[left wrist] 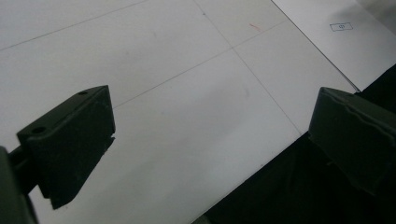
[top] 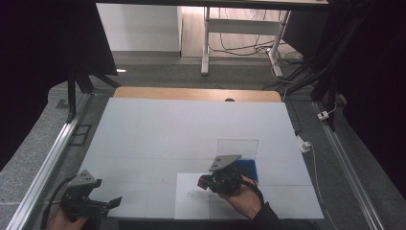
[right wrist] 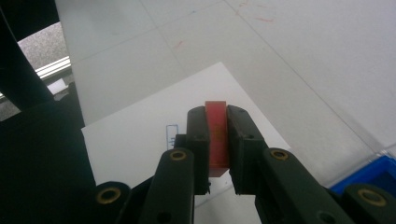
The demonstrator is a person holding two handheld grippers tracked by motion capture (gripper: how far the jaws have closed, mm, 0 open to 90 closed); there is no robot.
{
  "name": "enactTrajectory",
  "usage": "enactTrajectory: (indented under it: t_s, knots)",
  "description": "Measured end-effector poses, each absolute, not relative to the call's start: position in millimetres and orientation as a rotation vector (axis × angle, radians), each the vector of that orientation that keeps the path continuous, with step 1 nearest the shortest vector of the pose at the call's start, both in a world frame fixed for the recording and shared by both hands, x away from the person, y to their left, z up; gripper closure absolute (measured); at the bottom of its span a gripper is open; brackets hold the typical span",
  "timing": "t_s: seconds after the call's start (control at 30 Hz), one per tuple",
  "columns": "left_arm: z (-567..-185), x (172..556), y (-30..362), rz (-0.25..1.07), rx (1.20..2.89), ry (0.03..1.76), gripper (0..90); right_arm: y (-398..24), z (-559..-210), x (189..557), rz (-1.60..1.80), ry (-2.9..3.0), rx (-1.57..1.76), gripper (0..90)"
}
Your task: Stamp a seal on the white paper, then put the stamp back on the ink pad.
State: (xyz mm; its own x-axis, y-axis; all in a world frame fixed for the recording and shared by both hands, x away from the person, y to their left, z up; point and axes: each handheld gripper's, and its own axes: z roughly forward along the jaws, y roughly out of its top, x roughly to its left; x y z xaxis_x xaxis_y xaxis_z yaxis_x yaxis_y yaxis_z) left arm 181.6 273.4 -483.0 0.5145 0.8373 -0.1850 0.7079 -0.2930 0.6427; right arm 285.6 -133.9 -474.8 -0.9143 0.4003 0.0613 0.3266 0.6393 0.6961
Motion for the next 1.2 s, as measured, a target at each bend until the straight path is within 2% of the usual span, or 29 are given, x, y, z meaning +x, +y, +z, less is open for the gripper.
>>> enactTrajectory:
  t_s: [1.2]
  knots:
    - [-482.9, 181.5, 273.4, 0.242, 2.072, 1.255, 1.0, -192.6, -465.3, 314.9, 1.062, 2.602, 0.797, 80.3]
